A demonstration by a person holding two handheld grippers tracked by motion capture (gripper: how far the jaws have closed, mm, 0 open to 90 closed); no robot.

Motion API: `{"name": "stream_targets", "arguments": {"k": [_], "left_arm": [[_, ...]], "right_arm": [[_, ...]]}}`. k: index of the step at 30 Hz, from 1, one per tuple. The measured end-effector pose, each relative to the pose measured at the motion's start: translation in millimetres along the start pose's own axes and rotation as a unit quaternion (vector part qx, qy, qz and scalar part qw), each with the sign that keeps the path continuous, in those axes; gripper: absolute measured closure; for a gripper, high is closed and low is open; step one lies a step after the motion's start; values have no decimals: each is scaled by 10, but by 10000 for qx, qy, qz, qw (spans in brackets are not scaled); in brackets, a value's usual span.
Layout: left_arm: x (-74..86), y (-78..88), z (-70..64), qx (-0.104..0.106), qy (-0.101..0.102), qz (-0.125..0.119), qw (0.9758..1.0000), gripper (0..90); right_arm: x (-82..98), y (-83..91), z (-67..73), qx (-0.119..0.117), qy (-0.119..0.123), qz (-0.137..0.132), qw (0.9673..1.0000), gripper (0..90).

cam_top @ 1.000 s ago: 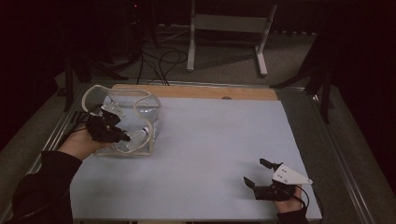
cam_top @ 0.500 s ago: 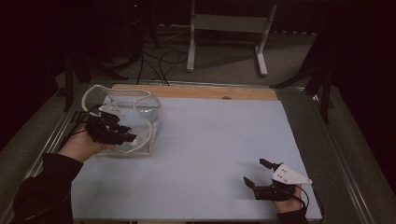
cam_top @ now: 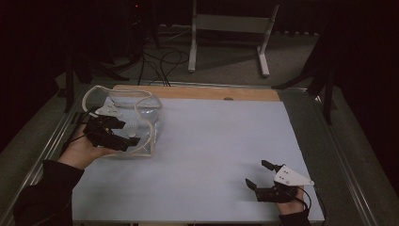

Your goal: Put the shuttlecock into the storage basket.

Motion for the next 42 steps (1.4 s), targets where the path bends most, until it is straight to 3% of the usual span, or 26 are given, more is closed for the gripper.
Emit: {"name": "stream_targets", "arguments": {"k": [4, 7, 11, 12, 17, 22, 28, 35, 42], "left_arm": [[3, 12, -70, -71, 30, -140, 9999, 120], [14, 16, -146, 50, -1, -204, 9998, 50], [9, 59, -260, 143, 43, -496, 9987, 16], [9, 66, -294, 79, 27, -533, 9985, 4], [3, 111, -458, 89, -87, -779, 9969, 2], [-16, 141, -582, 88, -281, -855, 9959, 2], [-3, 145, -738, 160, -340, -1078, 9935, 2], [41, 72, -913, 304, -528, -1253, 9902, 1], [86, -50, -994, 445, -639, -1314, 9883, 1]], "right_arm": [[-2, -1, 7, -11, -28, -10, 10000, 105], [-4, 1, 6, -7, -23, -14, 10000, 105], [-4, 3, 8, -1, -24, -11, 10000, 105], [-4, 5, 7, -8, -19, -8, 10000, 105], [-6, 6, 8, -13, -10, -10, 10000, 105], [-7, 6, 10, -8, -18, -12, 10000, 105], [-12, 11, 15, -1, -82, -16, 10000, 105], [-12, 4, 19, 1, -65, -12, 10000, 105], [-11, 7, 14, 8, -66, -24, 10000, 105]]}}
Point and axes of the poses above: each handheld gripper's, and its own axes: y roughly backward along the jaws, x roughly out of its underside, z roughly to its left, the point moved 4 cm from there along -y, roughly forward along the jaws, and after that the axes turned 9 degrees about -y, right-handed, at the moved point
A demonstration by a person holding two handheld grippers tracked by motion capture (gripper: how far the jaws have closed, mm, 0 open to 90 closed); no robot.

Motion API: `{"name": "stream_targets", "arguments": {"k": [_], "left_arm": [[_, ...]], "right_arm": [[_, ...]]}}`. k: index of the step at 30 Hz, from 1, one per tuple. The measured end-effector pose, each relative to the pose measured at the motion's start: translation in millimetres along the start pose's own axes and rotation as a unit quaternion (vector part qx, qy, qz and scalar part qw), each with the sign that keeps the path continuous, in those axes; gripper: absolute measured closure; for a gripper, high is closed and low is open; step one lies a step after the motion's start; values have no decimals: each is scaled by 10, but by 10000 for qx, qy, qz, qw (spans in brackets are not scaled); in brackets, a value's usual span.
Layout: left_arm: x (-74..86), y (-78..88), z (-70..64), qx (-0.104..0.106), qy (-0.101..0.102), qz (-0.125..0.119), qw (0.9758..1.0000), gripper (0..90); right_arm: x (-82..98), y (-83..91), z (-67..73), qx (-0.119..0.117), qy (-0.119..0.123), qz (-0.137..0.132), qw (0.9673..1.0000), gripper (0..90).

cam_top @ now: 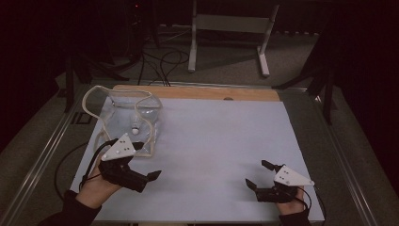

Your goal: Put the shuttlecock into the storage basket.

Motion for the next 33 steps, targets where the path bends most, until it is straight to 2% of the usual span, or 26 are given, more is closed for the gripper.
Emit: {"name": "stream_targets", "arguments": {"k": [7, 10, 16, 20, 26, 33], "left_arm": [[122, -163, -94, 158, -194, 141, 9996, 1], [171, -230, -115, 270, -128, 96, 9995, 1], [271, -361, -181, 441, -200, 86, 9988, 1], [365, -471, -233, 580, -222, 190, 9979, 1], [504, -605, -265, 627, -205, 278, 9974, 1], [696, -696, -227, 642, -144, 340, 9973, 1]], "right_arm": [[2, -7, 0, -8, 28, 6, 10000, 105], [5, -3, -8, -14, 70, 23, 10000, 105], [6, -3, -8, -16, 66, 22, 10000, 105], [7, -3, -9, -20, 60, 25, 10000, 105], [7, -3, -8, -18, 59, 26, 10000, 105], [11, -6, -9, -30, 55, 39, 10000, 105]]}}
Point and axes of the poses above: each handheld gripper's, and its own axes: y roughly backward along the jaws, x roughly out of its underside, z roughly to its left, the point moved 4 cm from there along -y, roughly forward along the jaws, and after that the axes turned 9 degrees about -y, right-handed, at the moved point
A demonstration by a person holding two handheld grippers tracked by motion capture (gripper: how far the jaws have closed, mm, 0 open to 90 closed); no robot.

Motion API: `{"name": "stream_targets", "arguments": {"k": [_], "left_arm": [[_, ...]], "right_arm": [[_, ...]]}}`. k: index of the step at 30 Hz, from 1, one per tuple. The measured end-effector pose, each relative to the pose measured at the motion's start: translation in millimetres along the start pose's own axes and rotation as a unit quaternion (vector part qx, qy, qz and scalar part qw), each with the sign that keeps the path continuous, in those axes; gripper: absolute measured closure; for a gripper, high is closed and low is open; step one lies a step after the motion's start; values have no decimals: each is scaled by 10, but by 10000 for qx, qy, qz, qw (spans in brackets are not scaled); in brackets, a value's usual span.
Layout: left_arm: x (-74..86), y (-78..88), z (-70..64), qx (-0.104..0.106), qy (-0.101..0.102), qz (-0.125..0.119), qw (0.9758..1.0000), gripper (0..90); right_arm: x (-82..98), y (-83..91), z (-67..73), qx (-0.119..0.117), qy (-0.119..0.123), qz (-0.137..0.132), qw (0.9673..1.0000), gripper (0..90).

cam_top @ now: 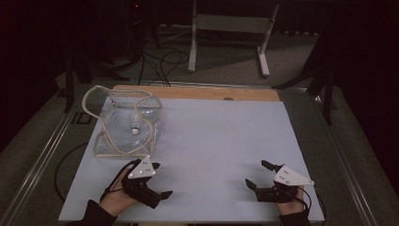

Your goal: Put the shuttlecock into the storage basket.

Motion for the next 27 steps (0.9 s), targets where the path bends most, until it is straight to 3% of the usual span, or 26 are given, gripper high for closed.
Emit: {"name": "stream_targets", "arguments": {"k": [6, 9, 15, 27], "left_arm": [[87, -31, 22, -7, 3, 3, 10000, 1], [209, -72, 71, -66, 155, 50, 9998, 1], [341, -74, 141, -176, 262, 117, 9994, 1], [533, 22, 228, -441, 484, 182, 9977, 1]], "right_arm": [[4, -3, 8, -39, -25, 13, 10000, 105], [4, -8, 2, -6, -61, 5, 10000, 105], [-1, -7, 8, -2, -58, -11, 10000, 105], [6, -14, 6, 3, -64, 10, 10000, 105]]}}
Point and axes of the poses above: each handheld gripper's, and its own axes: y roughly backward along the jaws, x roughly out of its underside, z roughly to its left, the point moved 4 cm from there along -y, roughly forward along the jaws, and after that the axes turned 9 degrees about -y, right-handed, at the moved point
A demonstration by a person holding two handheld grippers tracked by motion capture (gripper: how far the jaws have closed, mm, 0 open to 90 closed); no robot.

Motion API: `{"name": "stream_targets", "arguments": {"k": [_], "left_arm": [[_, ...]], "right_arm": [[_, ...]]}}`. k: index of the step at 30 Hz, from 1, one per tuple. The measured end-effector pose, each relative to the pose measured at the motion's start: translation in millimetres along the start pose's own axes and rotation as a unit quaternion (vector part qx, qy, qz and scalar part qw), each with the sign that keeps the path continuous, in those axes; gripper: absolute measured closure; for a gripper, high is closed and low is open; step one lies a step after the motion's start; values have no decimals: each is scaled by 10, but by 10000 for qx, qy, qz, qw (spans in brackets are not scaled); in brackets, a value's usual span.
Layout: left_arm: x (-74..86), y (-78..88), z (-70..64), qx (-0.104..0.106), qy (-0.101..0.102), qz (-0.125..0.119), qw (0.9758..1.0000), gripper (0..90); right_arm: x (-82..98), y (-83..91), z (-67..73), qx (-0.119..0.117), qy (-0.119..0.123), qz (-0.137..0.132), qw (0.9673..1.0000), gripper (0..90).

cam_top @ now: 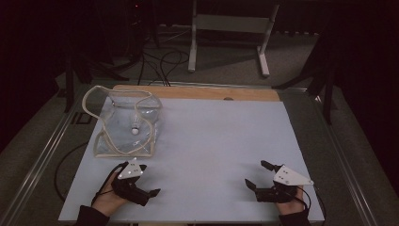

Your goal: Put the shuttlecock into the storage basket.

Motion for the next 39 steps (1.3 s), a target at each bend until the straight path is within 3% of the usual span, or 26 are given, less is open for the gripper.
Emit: {"name": "stream_targets", "arguments": {"k": [7, 12, 24, 32, 39], "left_arm": [[70, 74, 41, -265, 91, 5, 9996, 1], [95, 104, 45, -309, 117, -73, 9994, 1], [161, 95, 63, -533, 499, -389, 9966, 2], [173, 102, 88, -902, 501, -461, 9936, 2], [178, 108, 84, -965, 499, -462, 9930, 2]], "right_arm": [[3, -7, -2, 2, 15, 6, 10000, 105], [7, -10, 1, 3, 30, 34, 10000, 105], [14, -16, 2, -30, 6, 46, 10000, 105], [22, -27, 3, -31, 9, 81, 10000, 105], [28, -29, 4, -38, 20, 107, 9999, 105]]}}
Point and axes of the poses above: each handheld gripper's, and its own axes: y roughly backward along the jaws, x roughly out of its underside, z roughly to its left, the point moved 4 cm from there along -y, roughly forward along the jaws, and after that the axes turned 9 degrees about -y, right-handed, at the moved point
